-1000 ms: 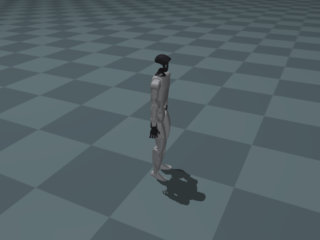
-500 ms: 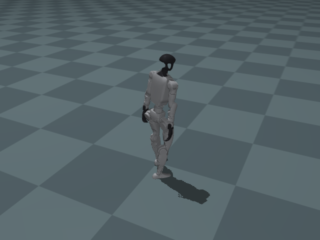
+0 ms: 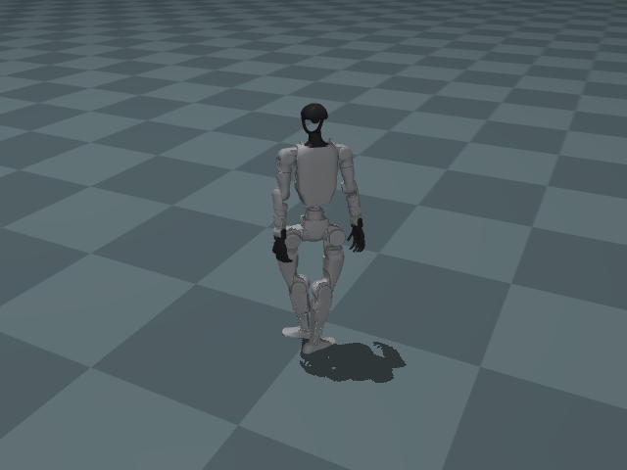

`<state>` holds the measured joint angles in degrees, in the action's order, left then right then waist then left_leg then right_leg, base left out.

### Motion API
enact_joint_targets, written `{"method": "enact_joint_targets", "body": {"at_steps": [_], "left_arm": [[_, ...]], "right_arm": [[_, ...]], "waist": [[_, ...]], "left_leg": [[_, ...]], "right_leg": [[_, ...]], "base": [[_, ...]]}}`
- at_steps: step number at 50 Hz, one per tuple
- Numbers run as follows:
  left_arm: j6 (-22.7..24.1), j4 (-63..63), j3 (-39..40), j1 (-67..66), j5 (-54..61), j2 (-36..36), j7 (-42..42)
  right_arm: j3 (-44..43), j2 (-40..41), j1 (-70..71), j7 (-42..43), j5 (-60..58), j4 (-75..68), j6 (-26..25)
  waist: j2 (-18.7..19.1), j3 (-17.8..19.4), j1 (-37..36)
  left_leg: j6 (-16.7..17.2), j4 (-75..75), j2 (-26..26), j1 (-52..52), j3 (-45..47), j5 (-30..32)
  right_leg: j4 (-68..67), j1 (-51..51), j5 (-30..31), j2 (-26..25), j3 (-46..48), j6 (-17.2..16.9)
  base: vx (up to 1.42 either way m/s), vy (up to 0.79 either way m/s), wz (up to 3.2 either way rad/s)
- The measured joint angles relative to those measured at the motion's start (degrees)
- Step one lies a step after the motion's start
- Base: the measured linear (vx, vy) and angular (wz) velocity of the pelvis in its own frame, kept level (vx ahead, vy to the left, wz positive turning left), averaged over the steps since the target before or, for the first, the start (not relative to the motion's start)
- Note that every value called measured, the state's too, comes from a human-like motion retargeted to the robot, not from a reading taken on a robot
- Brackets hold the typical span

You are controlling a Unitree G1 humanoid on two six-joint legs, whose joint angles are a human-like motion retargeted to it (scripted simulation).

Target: Upper body actions

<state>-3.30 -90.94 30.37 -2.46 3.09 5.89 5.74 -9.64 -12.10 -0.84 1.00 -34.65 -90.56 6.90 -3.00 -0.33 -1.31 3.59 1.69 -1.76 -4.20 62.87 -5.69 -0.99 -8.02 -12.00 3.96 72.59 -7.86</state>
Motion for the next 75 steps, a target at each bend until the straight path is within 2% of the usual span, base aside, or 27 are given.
{"method": "enact_joint_targets", "body": {"at_steps": [3, 7, 10, 14, 17, 20, 22, 28, 32, 38, 40, 43, 45, 48, 55, 60, 75], "left_arm": [[0.06, 0.9, 0.53, -1.25, -0.47, -0.52, 0.51], [-0.05, 0.65, -0.65, -2.27, -1.59, -0.44, 1.1], [-0.28, 0.63, -2.09, -2.09, -4.66, -0.22, 1.13], [0.14, 2.59, -4.5, -0.72, -8.62, 0.19, 1.66], [0.2, 3.86, -6.27, 0.79, -10.17, 0.79, 2.08], [-0.19, 4.64, -6.83, 2.52, -10.46, 1.24, 2.34], [-0.32, 4.82, -6.74, 3.34, -9.93, 1.35, 2.65], [-0.46, 4.67, -6.12, 4.06, -8.4, 1.61, 4.52], [-0.46, 4.15, -6.04, 3.4, -8.17, 1.46, 4.07], [-1.02, 3.2, -5.53, 1.86, -9.81, 1.31, 4.35], [-0.98, 3.14, -5.22, 0.92, -10.22, 1.34, 4.47], [-1.21, 2.45, -5.26, -0.51, -10.99, 1.98, 4.69], [-1.98, 1.2, -5.89, -1.2, -11.86, 2.73, 4.89], [-3.42, -1.24, -6.85, -0.7, -12.47, 2.66, 4.07], [-2.31, 1.15, -8.47, -1.96, -15.73, 1.27, 6.04], [-2.08, 2.61, -10.64, -0.52, -17.7, 1.51, 5.0], [-1.73, 4.26, -9.88, 0.93, -15.35, 1.21, 4.82]], "right_arm": [[0.08, 0.95, 1.43, -0.46, -2.11, 1.93, 0.51], [1.83, 2.02, 1.87, -1.42, -3.7, 4.09, 1.99], [2.39, 2.4, 1.01, -1.53, -3.76, 4.01, 2.16], [2.17, 2.97, -0.2, -1.96, -1.83, 2.48, 1.61], [2.44, 3.49, -0.66, -1.67, -1.06, 1.53, 1.12], [3.26, 4.1, -0.73, -1.58, -1.5, 1.26, 0.78], [3.85, 4.54, -0.92, -1.75, -2.46, 1.7, 0.72], [5.48, 5.13, -0.85, -1.88, -5.75, 3.36, 0.93], [5.17, 5.12, -0.79, -1.81, -5.72, 3.73, 1.17], [4.47, 5.07, -0.78, -1.98, -3.35, 2.95, 1.23], [4.71, 5.21, -0.68, -2.01, -3.18, 2.76, 1.1], [5.29, 5.63, -0.66, -2.31, -3.86, 2.69, 1.09], [5.42, 5.95, -0.92, -2.87, -4.9, 2.41, 0.89], [4.49, 6.4, -0.53, -3.42, -5.94, 2.14, 0.41], [5.23, 6.67, 0.35, -4.16, -5.89, 2.51, 0.85], [5.29, 7.19, 0.7, -4.9, -5.56, 3.07, 1.13], [4.71, 6.25, -0.52, -3.99, -6.31, 1.07, 0.32]], "waist": [[-0.58, -0.08, -2.94], [0.05, -0.61, -0.22], [1.41, -1.81, 2.4], [4.16, -1.36, 3.47], [7.04, 0.15, 5.4], [8.0, 1.62, 7.04], [7.34, 2.13, 7.21], [5.28, 3.22, 7.76], [3.5, 3.91, 8.47], [2.04, 4.51, 8.42], [1.65, 4.41, 7.78], [0.47, 3.63, 6.99], [-0.39, 2.77, 6.38], [0.11, 1.81, 5.53], [0.95, -0.67, 5.79], [0.52, -0.6, 5.3], [1.16, -0.29, 6.92]], "left_leg": [[-0.01, 0.21, -0.37, -0.97, -4.25, -0.96], [-0.54, 0.88, -0.79, -1.37, -9.5, -1.83], [-1.85, 1.31, -0.92, -2.14, -14.36, -2.19], [-3.0, 1.13, 1.14, -1.66, -18.77, -1.61], [-3.46, 1.15, 3.91, -0.84, -22.97, -0.69], [-3.98, 0.91, 4.65, -0.81, -28.77, 0.47], [-4.4, 0.5, 3.86, -0.92, -31.58, 1.22], [-5.01, -0.76, 1.5, -0.65, -38.69, 3.25], [-5.41, -1.59, -1.06, 0.41, -43.38, 4.26], [-5.62, -1.63, -3.04, 2.27, -49.53, 4.63], [-5.51, -1.63, -3.22, 2.9, -50.33, 4.57], [-5.02, -1.76, -3.95, 4.08, -50.67, 4.49], [-4.74, -1.59, -4.63, 4.96, -51.58, 4.33], [-4.54, -1.06, -4.1, 5.27, -53.16, 4.06], [-4.15, -1.39, -3.54, 5.89, -54.75, 3.74], [-3.64, -1.25, -3.34, 5.74, -55.42, 4.04], [-1.93, -1.15, -1.63, 5.21, -55.96, 4.7]], "right_leg": [[-0.92, -0.72, 0.89, 0.56, 0.89, -0.91], [-1.58, -3.04, 3.17, -0.39, 1.3, -1.46], [-3.47, -4.81, 7.23, -1.02, 1.04, -1.13], [-10.07, -6.17, 14.92, -1.68, -3.39, 3.79], [-19.93, -4.84, 18.43, -0.74, -10.84, 7.21], [-30.58, 0.24, 16.08, 1.88, -21.72, 3.28], [-31.33, 3.88, 14.79, 0.22, -30.34, 1.38], [-24.01, 9.31, 10.68, -0.74, -40.25, 4.38], [-16.5, 11.66, 8.01, -1.43, -47.65, 3.67], [-8.1, 13.01, 4.86, -1.76, -51.87, 3.7], [-6.08, 13.21, 5.0, -1.88, -52.33, 3.59], [-2.85, 11.39, 8.62, -1.93, -49.76, 4.61], [-1.8, 9.26, 8.77, -0.83, -43.97, 4.8], [-1.01, 8.28, 8.66, -1.68, -45.11, 4.68], [0.89, 6.76, 8.15, -3.38, -43.39, 5.66], [1.02, 6.39, 7.56, -3.62, -42.14, 6.24], [1.15, 6.47, 6.28, -5.2, -41.58, 7.59]], "base": [[0.24, 0.09, 0.2], [0.23, 0.06, 1.35], [0.3, 0.1, 1.82], [0.24, 0.05, 1.69], [0.21, 0.0, 1.94], [0.17, -0.04, 1.73], [0.13, -0.08, 1.29], [0.15, -0.09, 1.16], [0.16, -0.09, 1.2], [0.14, -0.09, 0.99], [0.13, -0.12, 0.55], [0.17, -0.12, 0.48], [0.22, -0.1, 0.53], [0.08, -0.09, 0.54], [0.09, -0.06, 0.24], [-0.02, -0.11, 0.25], [-0.04, -0.09, 0.09]]}}
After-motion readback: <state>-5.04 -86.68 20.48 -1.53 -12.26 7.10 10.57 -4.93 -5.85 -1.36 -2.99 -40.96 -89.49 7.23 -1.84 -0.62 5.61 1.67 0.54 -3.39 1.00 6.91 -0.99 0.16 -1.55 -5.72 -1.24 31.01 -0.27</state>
